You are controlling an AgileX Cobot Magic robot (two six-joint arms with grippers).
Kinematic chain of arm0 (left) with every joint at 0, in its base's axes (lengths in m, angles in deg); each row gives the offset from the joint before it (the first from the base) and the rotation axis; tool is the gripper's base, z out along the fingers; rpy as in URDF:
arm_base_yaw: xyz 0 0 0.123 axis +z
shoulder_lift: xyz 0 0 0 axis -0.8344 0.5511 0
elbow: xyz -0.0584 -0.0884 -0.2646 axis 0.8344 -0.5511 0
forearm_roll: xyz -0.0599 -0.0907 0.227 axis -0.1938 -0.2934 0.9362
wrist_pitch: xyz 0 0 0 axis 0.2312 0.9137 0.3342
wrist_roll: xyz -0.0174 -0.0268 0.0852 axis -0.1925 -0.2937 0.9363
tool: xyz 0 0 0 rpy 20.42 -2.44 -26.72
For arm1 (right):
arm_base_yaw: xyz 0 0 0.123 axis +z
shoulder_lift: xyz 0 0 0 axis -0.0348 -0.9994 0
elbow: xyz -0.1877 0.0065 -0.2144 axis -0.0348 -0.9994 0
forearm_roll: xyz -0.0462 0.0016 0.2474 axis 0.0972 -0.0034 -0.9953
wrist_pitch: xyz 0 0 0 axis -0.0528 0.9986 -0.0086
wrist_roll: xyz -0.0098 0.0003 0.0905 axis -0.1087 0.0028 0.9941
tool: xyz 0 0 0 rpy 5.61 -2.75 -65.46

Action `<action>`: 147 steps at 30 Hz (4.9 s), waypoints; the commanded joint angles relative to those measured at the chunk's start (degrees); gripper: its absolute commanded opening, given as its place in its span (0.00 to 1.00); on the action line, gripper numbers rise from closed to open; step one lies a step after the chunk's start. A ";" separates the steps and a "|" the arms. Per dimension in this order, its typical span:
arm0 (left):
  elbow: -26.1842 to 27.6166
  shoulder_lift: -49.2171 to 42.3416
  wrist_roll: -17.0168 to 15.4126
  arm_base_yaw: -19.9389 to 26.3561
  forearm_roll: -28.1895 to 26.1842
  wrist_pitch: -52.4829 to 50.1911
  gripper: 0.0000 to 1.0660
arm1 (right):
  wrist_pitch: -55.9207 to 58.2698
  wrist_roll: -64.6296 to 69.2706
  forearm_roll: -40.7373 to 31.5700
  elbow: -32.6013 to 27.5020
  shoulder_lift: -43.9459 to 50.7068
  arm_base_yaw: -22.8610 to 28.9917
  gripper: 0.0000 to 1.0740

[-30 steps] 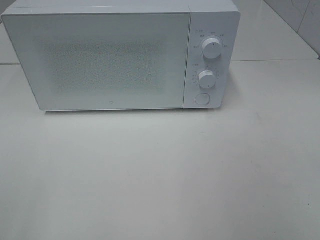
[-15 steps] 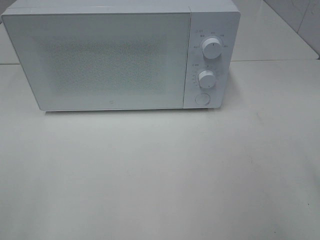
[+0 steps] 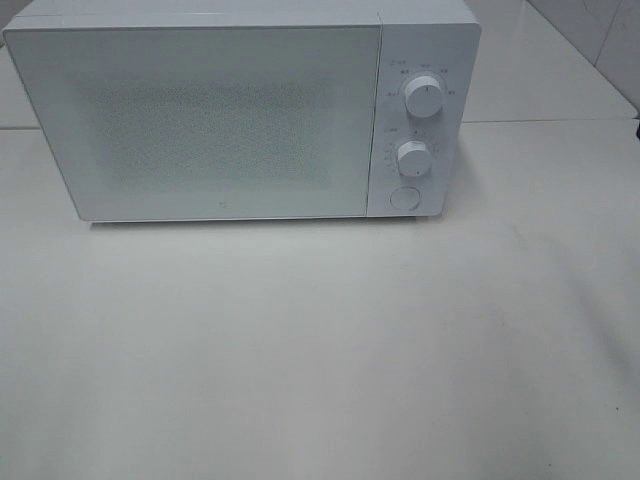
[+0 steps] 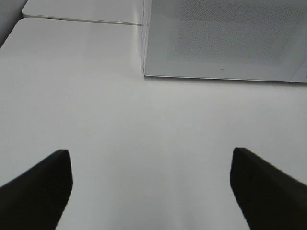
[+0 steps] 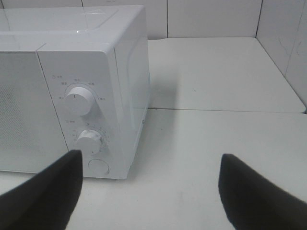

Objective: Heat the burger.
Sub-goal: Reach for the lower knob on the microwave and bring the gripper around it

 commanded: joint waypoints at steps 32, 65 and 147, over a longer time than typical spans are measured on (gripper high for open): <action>-0.29 -1.09 0.11 0.00 -0.52 0.06 0.77 | -55.86 -24.35 -35.98 -4.53 -42.34 24.52 0.67; -0.29 -1.09 0.11 0.00 -0.52 0.06 0.77 | -66.92 -26.24 -59.64 1.15 -54.37 46.41 0.67; -0.29 -1.09 0.11 0.00 -0.52 0.06 0.77 | -57.41 -21.54 -37.24 27.39 -76.83 26.59 0.67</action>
